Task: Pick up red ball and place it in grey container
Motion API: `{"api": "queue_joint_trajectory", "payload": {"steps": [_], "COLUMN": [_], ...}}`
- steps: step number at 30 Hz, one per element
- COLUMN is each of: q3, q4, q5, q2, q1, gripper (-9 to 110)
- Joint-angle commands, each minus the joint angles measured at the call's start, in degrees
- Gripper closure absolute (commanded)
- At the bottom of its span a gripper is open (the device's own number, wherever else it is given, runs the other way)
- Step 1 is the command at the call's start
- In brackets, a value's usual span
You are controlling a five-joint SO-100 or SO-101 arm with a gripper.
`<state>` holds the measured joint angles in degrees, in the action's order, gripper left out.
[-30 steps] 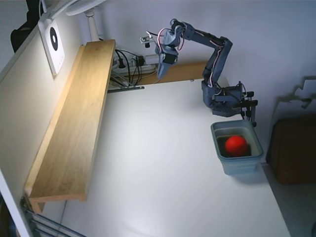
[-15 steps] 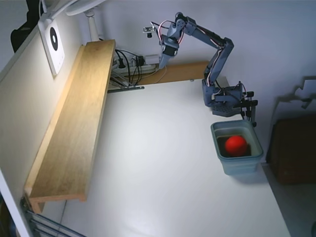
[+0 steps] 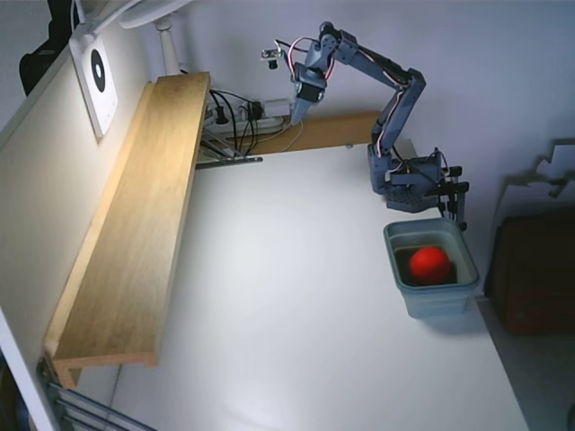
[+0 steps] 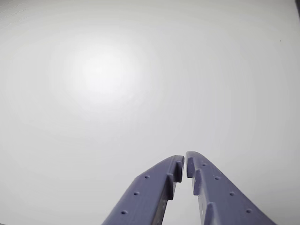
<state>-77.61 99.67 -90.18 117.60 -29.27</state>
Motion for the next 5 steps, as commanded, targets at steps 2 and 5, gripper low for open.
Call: {"api": "queue_joint_trajectory", "payload": {"steps": [2,5], "q3": [1.9,1.9], "q4": [0.3,0.3], "q5": [0.2,0.2], "q2": [1.6,1.6], "q1": [-0.7,-0.7], "gripper": [104,104]}}
